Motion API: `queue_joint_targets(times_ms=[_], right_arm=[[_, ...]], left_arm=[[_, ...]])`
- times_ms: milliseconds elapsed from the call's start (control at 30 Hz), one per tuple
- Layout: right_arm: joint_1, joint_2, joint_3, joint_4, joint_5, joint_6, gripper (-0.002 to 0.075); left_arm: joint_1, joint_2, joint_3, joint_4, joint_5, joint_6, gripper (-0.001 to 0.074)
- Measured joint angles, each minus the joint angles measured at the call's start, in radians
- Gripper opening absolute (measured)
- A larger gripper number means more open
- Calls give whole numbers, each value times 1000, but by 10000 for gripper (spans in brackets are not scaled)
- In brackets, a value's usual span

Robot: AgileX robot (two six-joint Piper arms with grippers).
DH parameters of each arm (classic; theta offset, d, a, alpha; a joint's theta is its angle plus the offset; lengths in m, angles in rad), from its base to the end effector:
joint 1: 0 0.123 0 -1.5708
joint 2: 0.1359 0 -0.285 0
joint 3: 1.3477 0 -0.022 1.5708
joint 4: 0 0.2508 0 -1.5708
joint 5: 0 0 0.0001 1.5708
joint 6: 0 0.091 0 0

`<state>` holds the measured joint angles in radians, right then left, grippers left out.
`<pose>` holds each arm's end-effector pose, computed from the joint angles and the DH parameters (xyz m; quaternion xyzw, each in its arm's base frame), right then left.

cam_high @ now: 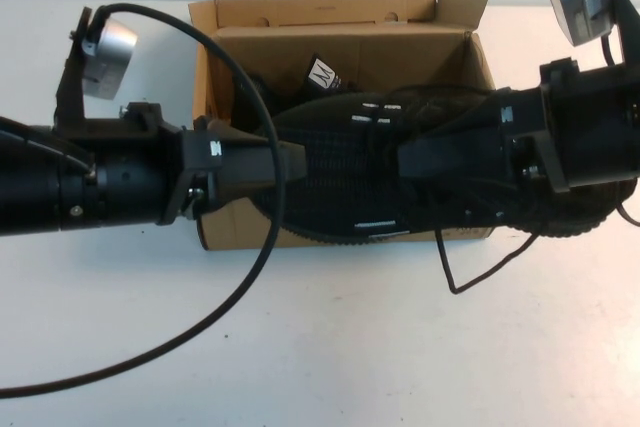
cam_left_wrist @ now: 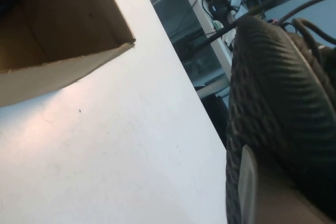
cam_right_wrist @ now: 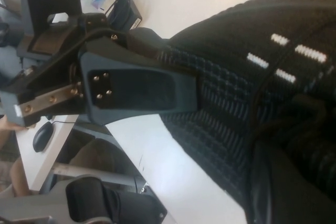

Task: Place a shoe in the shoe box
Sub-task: Place the shoe in the shoe box

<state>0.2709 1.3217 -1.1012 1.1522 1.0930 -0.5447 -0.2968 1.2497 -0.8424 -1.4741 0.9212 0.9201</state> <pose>0.2272 0.1398 0.3565 -0.1772 0.8234 0.4950 0.2133 0.2108 -0.1399 0.3212 0.1605 0.7784 -0.5288 0.2979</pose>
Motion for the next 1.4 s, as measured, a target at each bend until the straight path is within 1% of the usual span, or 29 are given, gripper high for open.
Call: queue_joint_targets(times_ms=[33, 67, 133, 200, 267, 300, 367, 467, 633, 800, 1033, 1100, 1133, 1167, 1233, 1300, 1333, 1367, 1400], right_arm=[[0, 0, 0, -2, 0, 0, 46], [0, 0, 0, -5, 0, 0, 46], [0, 0, 0, -12, 0, 0, 45], [0, 0, 0, -16, 0, -1, 45], [0, 0, 0, -15, 0, -1, 44], [0, 0, 0, -16, 0, -1, 44], [0, 0, 0, -18, 0, -1, 44], [0, 0, 1, -20, 0, -4, 44], [-8, 0, 1, -14, 12, -4, 43], [-48, 8, 2, -14, 17, -4, 43], [-108, 10, 2, 2, -1, -19, 43], [-119, 13, -1, 7, -7, -22, 43], [-123, 16, -6, 9, -7, -22, 43], [-124, 27, -20, 9, -5, -22, 43], [-124, 60, -59, 9, 11, -23, 43], [-124, 104, -117, 14, 28, -23, 43], [-124, 123, -143, 16, 31, -23, 43], [-124, 148, -176, 20, 35, -23, 42], [-124, 173, -210, 22, 37, -23, 43]], left_arm=[[0, 0, 0, 0, 5, 0, 140], [0, 0, 0, -2, 14, 0, 176], [0, 0, 0, -9, 35, 0, 277], [0, 0, 0, -16, 58, -2, 407], [0, 0, 0, -23, 78, -6, 490], [0, 0, 0, -22, 84, -6, 517], [0, 0, 0, -22, 88, -8, 542], [3, 0, 0, -23, 86, -8, 559], [48, 0, 0, -29, 86, -8, 575], [91, 0, 0, 10, 90, -28, 638], [145, 0, 0, 79, 90, -43, 652], [176, 0, 0, 117, 92, -46, 639], [191, 0, 0, 133, 95, -53, 621], [212, 0, 0, 153, 105, -59, 582], [256, 0, 0, 186, 129, -67, 459], [300, 0, 0, 206, 158, -67, 265], [316, 0, 0, 211, 172, -57, 188], [336, 0, 0, 215, 192, -42, 123], [353, 0, 0, 222, 212, -27, 74]])
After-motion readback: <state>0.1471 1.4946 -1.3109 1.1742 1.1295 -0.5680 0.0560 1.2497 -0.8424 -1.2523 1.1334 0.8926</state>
